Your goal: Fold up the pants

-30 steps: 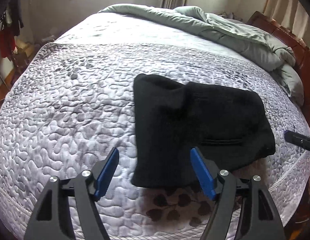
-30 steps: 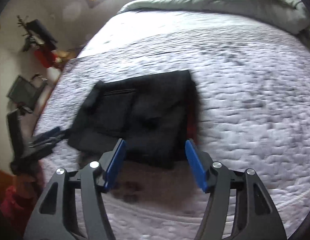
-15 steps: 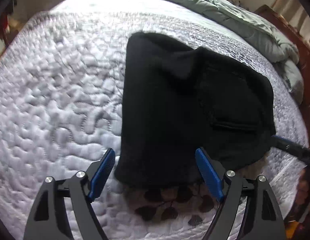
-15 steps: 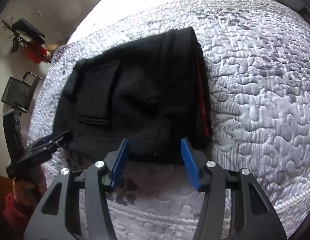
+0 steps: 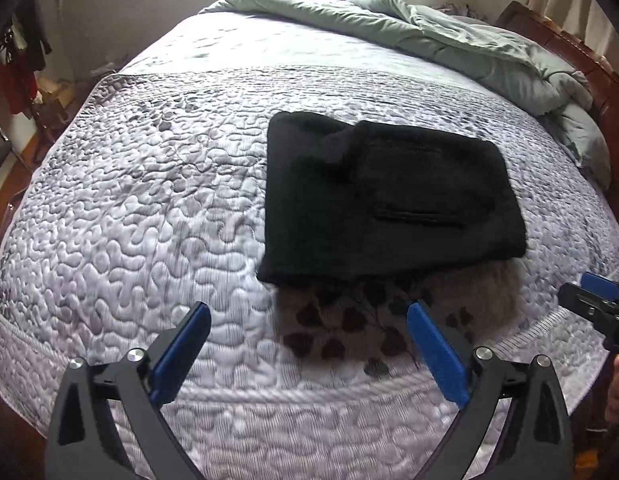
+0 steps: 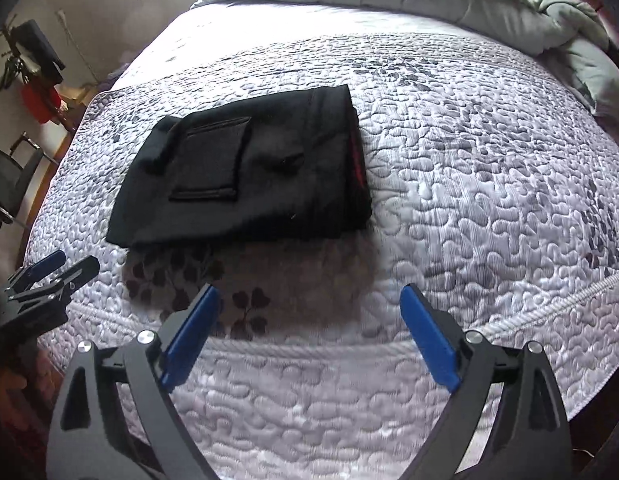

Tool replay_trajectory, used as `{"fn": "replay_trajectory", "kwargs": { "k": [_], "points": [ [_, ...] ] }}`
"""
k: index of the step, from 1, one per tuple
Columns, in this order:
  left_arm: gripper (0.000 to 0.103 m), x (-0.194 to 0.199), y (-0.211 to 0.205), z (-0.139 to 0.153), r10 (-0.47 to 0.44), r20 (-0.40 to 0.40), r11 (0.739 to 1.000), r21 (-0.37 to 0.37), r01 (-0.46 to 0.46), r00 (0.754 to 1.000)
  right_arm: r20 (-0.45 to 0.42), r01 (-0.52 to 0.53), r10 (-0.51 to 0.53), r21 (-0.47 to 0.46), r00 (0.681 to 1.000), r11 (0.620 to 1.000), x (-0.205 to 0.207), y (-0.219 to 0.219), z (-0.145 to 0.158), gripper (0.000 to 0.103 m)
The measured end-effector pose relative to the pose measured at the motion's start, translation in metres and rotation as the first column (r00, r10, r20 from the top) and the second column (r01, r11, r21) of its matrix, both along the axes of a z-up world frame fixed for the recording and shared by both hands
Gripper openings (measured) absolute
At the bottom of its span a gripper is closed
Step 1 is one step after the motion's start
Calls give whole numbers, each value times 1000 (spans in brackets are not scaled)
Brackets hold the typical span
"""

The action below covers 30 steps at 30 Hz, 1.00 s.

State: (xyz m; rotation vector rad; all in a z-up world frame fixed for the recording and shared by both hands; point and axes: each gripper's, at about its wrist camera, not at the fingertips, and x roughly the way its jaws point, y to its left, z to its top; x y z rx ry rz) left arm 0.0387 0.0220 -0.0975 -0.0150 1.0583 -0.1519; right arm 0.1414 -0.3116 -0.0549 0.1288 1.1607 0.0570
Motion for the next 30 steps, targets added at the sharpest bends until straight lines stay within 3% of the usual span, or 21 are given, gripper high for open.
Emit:
{"fn": "replay_trajectory", "kwargs": {
  "k": [9,30],
  "points": [
    [99,-32,-1,20,-27,27,999,-18,28,999,25,-15,15,-12,1000,1000,-19,13,18,94],
    [99,-58,-11,63,-29,128,997,68,21,991,65,15,-10,-84,998,996,-28,35,36,96]
  ]
}}
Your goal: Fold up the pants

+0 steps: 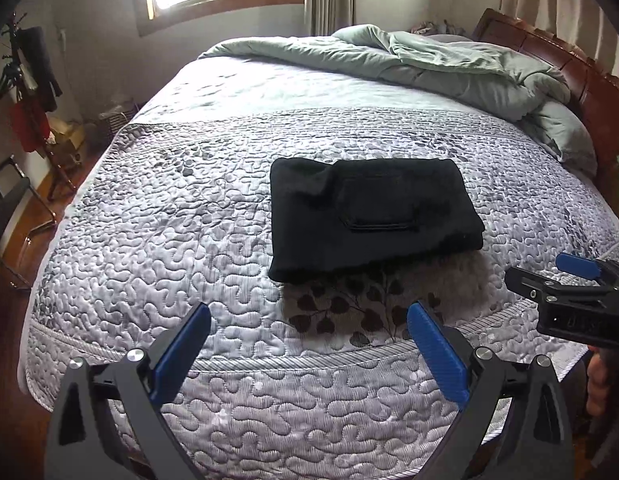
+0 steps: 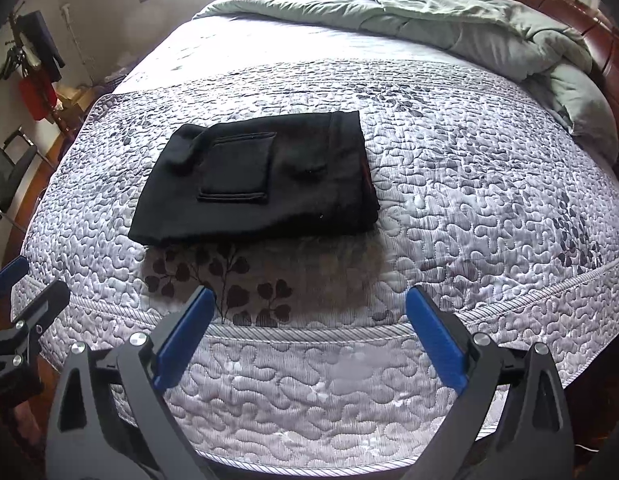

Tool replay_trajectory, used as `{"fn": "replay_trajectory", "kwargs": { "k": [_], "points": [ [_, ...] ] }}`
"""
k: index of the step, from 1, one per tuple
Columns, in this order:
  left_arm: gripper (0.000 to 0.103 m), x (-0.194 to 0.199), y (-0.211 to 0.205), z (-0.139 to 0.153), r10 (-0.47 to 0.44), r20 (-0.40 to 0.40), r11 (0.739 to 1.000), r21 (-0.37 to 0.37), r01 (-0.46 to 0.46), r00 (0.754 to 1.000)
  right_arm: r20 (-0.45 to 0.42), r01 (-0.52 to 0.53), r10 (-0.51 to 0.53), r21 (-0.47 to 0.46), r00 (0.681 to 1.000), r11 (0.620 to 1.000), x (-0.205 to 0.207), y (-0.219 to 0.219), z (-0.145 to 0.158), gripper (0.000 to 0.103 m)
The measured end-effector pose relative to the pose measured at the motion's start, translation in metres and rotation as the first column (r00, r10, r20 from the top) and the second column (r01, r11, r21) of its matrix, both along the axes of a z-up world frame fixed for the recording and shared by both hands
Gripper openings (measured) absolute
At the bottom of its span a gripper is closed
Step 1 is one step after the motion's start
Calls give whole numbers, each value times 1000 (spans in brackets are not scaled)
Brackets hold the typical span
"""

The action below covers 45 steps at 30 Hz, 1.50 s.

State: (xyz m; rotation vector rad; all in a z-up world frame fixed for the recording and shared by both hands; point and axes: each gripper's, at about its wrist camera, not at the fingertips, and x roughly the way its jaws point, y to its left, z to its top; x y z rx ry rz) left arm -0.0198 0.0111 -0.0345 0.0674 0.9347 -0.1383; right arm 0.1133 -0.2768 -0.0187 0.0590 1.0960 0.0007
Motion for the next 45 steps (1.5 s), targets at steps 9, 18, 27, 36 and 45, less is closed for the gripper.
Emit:
{"fn": "replay_trajectory", "kwargs": {
  "k": [9,18,27,36,45],
  "points": [
    [99,2,5,-1,13,-10,1000,-7,-14,1000,-5,3,-3,-6,1000,1000,-2,0,-2,96],
    [99,3,2,-12,-1,-51,1000,9,2,999,-27,16,-16,2,1000,1000,-1,-3,-8,97],
    [99,4,2,-13,-3,-43,1000,13,3,999,-26,19,-18,14,999,1000,0,-4,-9,97],
    [99,7,0,-15,-7,-51,1000,9,7,999,-28,11,-10,9,1000,1000,4,-3,-12,97],
    [99,9,0,-17,-7,-57,1000,5,7,998,-36,1,-1,4,999,1000,6,-1,-15,97]
  ]
}}
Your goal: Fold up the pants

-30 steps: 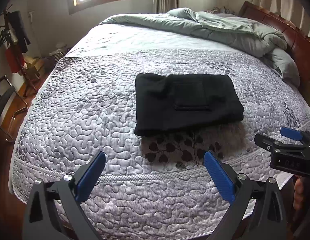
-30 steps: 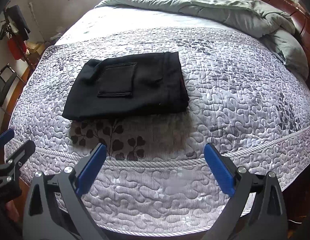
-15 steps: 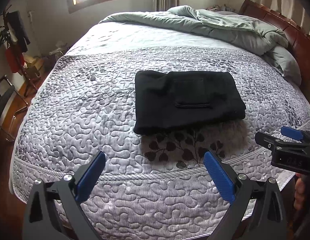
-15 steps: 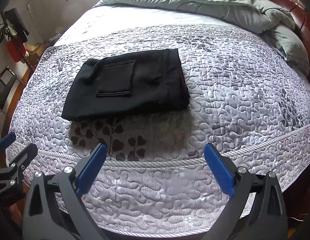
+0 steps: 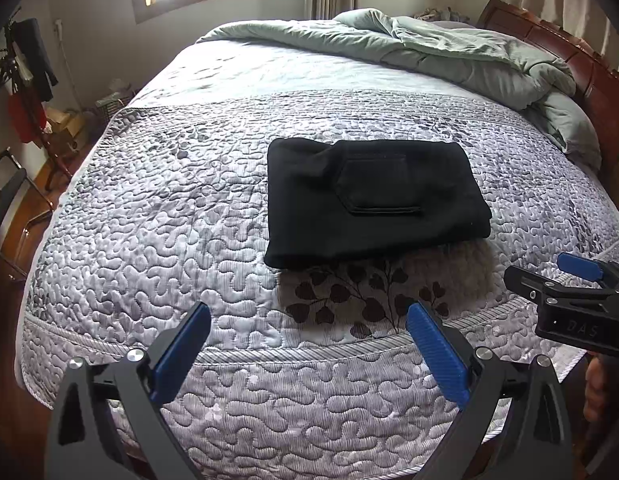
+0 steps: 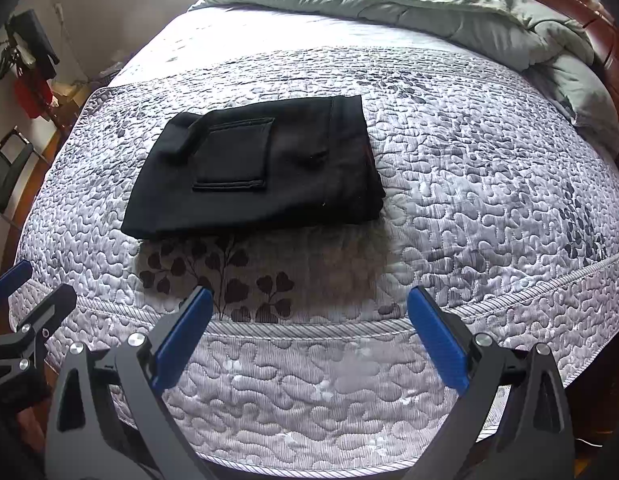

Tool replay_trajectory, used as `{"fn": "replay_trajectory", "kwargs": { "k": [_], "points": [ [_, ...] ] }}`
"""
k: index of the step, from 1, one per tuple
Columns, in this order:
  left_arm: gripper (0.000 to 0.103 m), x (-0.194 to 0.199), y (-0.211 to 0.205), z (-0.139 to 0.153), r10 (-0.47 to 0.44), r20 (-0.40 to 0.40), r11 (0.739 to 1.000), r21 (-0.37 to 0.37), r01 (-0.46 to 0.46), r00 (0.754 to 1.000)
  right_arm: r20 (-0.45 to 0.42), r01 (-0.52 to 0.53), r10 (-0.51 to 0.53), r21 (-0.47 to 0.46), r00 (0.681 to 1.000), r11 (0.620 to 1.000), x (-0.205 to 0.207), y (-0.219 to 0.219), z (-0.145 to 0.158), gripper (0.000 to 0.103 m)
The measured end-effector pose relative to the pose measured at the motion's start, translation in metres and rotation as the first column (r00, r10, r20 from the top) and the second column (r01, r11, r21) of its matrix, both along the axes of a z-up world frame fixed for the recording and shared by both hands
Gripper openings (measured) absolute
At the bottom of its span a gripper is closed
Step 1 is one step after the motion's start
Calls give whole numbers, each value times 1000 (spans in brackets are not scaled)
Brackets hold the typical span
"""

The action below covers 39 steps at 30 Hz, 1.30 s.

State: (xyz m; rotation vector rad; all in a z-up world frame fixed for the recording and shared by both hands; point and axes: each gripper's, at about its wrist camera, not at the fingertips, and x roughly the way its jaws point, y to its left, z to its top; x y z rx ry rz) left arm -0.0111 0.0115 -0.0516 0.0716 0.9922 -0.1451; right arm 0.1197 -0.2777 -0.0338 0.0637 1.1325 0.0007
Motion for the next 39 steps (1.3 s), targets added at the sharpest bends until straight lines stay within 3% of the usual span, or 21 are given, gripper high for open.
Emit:
{"fn": "replay_trajectory", "kwargs": {
  "k": [39],
  "points": [
    [99,4,1,-12,-5,-39,1000,9,5,999,-33,0,-1,-6,999,1000,2,-1,-12,97]
  ]
}}
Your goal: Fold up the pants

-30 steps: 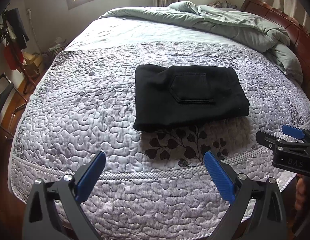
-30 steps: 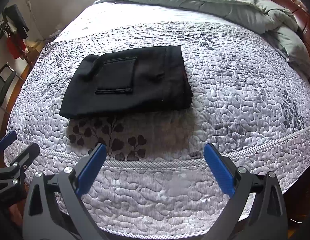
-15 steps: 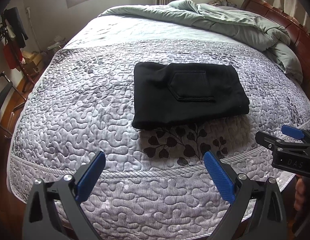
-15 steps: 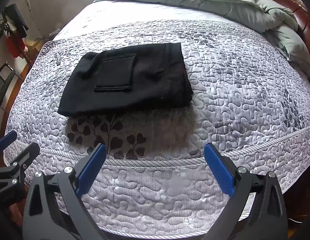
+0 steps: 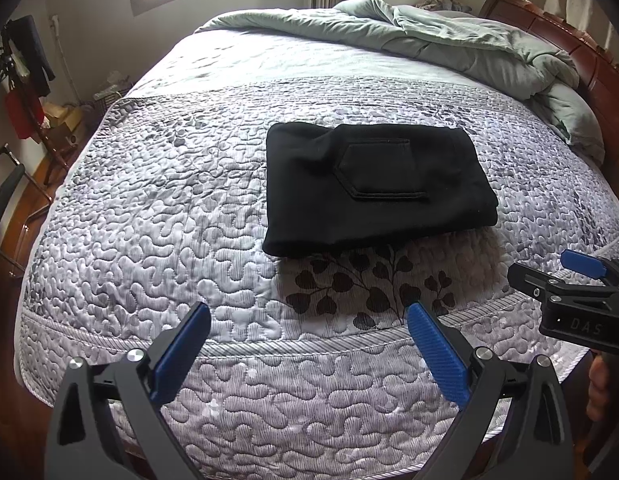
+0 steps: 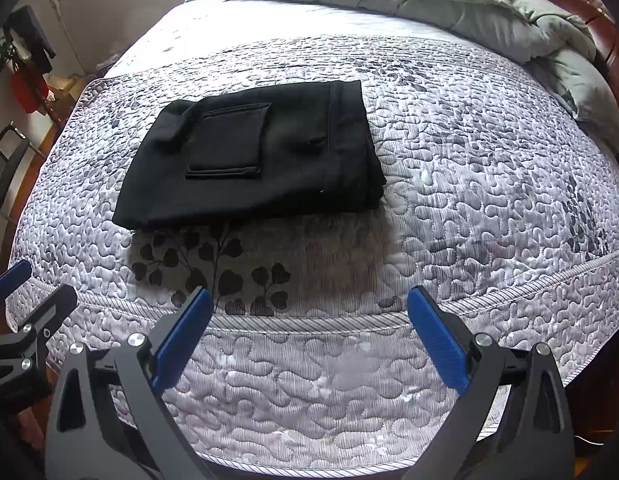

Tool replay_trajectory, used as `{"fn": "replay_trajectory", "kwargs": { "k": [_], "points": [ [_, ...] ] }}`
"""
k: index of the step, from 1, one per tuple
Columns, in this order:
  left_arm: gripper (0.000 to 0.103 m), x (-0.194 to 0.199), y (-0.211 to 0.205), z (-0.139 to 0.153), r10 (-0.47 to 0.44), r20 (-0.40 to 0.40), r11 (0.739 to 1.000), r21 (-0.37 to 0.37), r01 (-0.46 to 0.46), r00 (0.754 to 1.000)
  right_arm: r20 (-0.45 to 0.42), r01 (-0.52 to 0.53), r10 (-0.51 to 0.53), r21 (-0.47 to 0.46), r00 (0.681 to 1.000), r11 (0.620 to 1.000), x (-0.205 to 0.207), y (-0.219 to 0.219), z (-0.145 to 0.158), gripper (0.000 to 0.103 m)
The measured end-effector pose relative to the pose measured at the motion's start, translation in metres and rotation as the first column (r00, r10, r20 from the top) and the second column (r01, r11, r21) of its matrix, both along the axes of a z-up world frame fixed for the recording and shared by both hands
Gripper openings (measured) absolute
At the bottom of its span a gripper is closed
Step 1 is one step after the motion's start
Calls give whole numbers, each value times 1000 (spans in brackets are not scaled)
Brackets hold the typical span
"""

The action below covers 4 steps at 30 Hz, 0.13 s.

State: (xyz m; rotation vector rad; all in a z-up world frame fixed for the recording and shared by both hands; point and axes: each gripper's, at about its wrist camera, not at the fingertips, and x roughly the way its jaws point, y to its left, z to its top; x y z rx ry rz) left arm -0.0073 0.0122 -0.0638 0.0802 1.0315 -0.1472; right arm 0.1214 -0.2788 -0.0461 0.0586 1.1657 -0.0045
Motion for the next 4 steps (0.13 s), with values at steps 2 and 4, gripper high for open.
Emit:
{"fn": "replay_trajectory", "kwargs": {
  "k": [2,4],
  "points": [
    [99,0,-1,1,-1,2,1000,3,1,1000,-1,2,-2,1,1000,1000,0,-1,0,97],
    [99,-1,-2,3,-3,5,1000,5,3,1000,-2,5,-5,4,1000,1000,-1,-2,-1,97]
  ]
}}
